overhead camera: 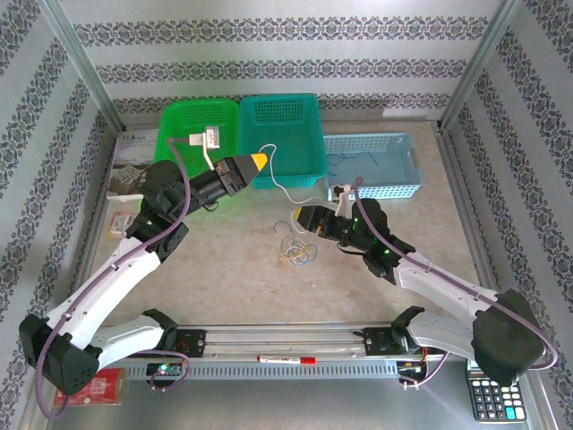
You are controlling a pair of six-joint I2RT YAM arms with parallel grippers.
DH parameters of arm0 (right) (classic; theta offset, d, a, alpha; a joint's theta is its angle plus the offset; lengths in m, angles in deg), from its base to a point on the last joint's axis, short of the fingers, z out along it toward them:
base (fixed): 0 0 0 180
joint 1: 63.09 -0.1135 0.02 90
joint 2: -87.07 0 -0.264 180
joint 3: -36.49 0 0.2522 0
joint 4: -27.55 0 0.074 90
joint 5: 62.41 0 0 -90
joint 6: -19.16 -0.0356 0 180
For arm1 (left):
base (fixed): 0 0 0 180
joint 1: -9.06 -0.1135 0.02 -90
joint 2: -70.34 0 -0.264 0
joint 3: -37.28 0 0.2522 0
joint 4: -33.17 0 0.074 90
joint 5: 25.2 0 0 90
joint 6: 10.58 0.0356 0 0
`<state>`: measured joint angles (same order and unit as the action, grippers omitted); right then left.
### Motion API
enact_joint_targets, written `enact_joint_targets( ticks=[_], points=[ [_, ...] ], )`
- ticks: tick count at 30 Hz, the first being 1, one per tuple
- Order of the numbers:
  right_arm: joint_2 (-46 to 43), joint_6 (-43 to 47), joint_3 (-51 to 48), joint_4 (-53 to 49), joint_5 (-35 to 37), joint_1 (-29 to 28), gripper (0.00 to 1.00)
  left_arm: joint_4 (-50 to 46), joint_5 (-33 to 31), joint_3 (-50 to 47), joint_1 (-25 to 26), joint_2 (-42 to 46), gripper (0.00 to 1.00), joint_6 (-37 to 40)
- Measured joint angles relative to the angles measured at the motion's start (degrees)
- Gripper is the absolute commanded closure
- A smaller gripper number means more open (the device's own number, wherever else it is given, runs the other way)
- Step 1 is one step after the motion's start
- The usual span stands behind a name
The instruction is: Untangle the cables
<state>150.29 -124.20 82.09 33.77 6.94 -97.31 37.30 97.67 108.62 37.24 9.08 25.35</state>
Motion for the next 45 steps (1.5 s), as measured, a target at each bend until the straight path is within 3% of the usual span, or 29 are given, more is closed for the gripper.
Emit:
enact_joint_targets(
  ticks=[45],
  points=[
    [8.2, -0.3, 1.2, 3.8, -0.1, 0.0, 0.46, 1.4, 1.2, 0.6, 0.8, -0.2, 1.00, -2.8]
  ],
)
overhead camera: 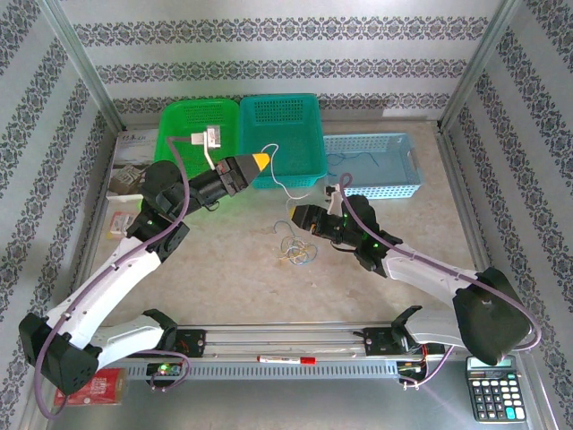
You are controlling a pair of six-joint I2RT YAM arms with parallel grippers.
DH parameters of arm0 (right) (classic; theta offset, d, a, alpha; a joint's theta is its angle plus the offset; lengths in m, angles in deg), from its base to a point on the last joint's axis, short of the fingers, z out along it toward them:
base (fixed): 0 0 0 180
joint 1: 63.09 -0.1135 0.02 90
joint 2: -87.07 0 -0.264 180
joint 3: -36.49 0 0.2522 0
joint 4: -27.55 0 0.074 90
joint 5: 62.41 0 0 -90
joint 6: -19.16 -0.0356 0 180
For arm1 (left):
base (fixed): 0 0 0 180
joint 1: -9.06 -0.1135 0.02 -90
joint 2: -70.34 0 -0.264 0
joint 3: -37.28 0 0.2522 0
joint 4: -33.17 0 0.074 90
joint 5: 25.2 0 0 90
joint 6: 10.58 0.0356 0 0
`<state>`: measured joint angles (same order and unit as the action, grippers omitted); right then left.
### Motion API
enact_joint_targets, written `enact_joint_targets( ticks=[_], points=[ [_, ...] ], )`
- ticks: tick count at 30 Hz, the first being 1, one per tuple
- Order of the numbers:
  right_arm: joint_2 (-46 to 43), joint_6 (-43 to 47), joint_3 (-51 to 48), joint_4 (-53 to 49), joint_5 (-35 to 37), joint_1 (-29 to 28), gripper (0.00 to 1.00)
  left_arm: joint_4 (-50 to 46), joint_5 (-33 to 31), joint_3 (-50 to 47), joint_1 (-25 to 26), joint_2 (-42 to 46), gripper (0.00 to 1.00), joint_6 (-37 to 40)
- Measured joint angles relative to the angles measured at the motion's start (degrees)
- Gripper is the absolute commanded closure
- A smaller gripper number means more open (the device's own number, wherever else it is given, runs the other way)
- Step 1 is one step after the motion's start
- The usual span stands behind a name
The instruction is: Untangle the cables
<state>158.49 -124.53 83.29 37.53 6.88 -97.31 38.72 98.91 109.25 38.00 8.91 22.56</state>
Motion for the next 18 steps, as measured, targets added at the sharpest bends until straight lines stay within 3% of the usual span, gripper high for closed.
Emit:
enact_joint_targets(
  ticks=[7, 10, 14, 18],
  points=[
    [0.7, -0.2, 0.0, 0.6, -0.3, 0.0, 0.64, 0.2, 0.0, 0.2, 0.6, 0.0, 1.00, -0.3],
    [1.1, -0.2, 0.1, 1.0, -0.4, 0.0, 0.62, 0.3, 0.0, 0.2, 0.7, 0.0, 1.00, -0.3],
    [1.9, -0.5, 0.3, 1.9, -0.7, 0.0, 0.50, 0.4, 0.0, 0.3, 0.7, 0.0, 1.00, -0.3],
    [2.5, -0.6, 1.0, 2.4, -1.2, 0.0, 0.53, 0.4, -0.1, 0.6, 1.0, 0.0, 1.00, -0.3]
  ],
)
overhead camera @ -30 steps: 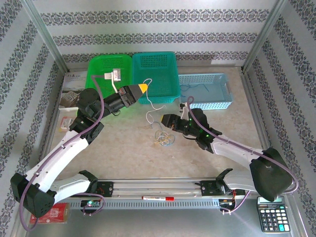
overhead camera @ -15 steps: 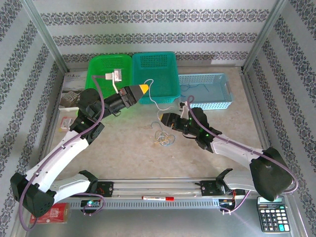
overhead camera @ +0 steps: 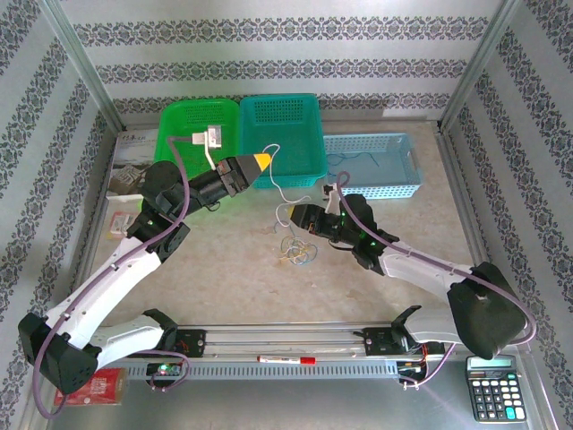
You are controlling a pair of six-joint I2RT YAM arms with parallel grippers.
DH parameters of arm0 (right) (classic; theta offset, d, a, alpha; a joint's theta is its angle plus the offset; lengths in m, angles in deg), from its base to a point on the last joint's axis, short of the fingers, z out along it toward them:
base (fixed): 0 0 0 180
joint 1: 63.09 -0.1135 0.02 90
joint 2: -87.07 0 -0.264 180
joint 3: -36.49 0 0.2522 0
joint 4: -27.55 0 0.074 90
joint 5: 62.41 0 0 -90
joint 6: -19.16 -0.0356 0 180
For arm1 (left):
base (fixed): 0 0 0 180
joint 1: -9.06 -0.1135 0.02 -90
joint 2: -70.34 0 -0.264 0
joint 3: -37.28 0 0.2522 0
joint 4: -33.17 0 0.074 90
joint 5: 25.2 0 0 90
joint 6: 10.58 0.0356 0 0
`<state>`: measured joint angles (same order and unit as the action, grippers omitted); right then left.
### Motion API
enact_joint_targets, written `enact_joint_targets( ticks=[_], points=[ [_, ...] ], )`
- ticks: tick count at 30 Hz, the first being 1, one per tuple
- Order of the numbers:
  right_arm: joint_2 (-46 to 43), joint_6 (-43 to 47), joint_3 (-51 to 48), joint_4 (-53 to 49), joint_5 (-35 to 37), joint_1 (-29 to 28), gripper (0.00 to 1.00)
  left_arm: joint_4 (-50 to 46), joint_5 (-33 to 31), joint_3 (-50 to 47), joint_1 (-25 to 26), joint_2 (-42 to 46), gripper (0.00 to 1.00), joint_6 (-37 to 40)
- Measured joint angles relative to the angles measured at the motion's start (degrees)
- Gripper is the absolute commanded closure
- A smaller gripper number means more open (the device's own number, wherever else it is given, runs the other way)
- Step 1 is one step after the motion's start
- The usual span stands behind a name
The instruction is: Untangle the cables
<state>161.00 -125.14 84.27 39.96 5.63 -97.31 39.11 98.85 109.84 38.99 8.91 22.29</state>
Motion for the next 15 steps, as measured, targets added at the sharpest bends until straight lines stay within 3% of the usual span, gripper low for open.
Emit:
enact_joint_targets(
  ticks=[2, 5, 8, 15],
  points=[
    [0.0, -0.1, 0.0, 0.4, -0.1, 0.0, 0.61, 0.0, 0.0, 0.1, 0.2, 0.0, 1.00, 0.0],
    [0.5, -0.4, 0.1, 0.9, -0.3, 0.0, 0.84, 0.0, 0.0, 0.4, 0.3, 0.0, 1.00, 0.0],
    [0.9, -0.7, 0.1, 1.4, -0.6, 0.2, 1.00, 0.0, -0.1, 0.7, 0.5, 0.0, 1.00, 0.0],
    [0.7, -0.6, -2.1, 3.0, -0.5, 3.2, 1.00, -1.5, -1.7, 1.1, 0.4, 0.4, 1.00, 1.7]
  ],
)
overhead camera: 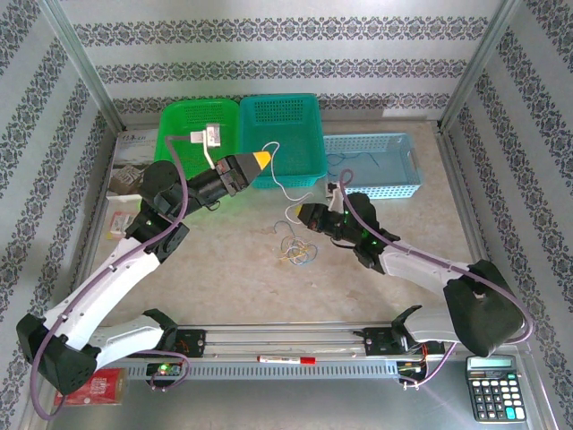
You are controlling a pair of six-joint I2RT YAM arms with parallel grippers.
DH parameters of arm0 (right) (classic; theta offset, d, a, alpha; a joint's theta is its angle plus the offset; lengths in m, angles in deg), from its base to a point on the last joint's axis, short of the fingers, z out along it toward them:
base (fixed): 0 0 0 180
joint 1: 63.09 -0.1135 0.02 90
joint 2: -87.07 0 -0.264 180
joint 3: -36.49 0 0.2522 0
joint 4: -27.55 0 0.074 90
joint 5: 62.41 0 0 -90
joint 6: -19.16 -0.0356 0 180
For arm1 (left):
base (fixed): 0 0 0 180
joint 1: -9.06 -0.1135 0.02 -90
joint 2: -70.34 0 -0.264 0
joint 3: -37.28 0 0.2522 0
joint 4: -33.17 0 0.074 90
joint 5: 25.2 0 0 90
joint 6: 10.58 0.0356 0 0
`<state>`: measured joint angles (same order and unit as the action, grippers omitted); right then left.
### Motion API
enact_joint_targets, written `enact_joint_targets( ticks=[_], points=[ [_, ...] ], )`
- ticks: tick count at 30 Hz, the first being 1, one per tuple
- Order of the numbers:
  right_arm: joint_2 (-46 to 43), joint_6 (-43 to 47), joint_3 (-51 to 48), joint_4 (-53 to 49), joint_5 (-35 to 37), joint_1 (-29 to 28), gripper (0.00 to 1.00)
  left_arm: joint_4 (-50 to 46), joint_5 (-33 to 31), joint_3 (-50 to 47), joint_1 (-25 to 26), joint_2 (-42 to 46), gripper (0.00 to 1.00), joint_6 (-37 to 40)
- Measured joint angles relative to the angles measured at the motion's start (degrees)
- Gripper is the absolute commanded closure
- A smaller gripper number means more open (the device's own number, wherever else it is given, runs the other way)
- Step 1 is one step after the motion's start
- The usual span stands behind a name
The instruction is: Untangle the cables
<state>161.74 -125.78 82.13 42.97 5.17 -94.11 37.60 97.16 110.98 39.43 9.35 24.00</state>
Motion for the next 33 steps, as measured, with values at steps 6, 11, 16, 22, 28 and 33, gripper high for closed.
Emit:
enact_joint_targets(
  ticks=[6, 11, 16, 22, 28, 33],
  points=[
    [-2.7, -0.3, -9.4, -0.5, 0.7, 9.2, 1.00, -8.9, -4.3, 6.2, -0.1, 2.7, 1.00, 7.9],
    [-7.9, -0.7, -13.4, -1.5, 0.9, 13.7, 1.00, -11.7, -7.5, 8.2, -0.3, 5.6, 1.00, 12.3],
    [-10.0, -0.7, -13.4, -1.5, 0.9, 13.7, 1.00, -11.9, -9.2, 8.2, -0.5, 3.8, 1.00, 13.7],
    [-10.0, -1.4, -13.2, -1.6, 0.0, 13.5, 0.97, -12.3, -9.2, 12.1, -0.7, -2.1, 1.00, 14.5],
    [-10.1, -2.6, -9.6, -1.9, -2.3, 12.8, 0.42, -12.3, -8.8, 22.5, -2.6, -11.2, 1.00, 15.8],
    [-12.0, -2.4, -8.4, -2.4, -2.8, 12.8, 0.32, -12.2, -7.8, 32.9, -6.7, -20.1, 1.00, 17.4]
  ],
)
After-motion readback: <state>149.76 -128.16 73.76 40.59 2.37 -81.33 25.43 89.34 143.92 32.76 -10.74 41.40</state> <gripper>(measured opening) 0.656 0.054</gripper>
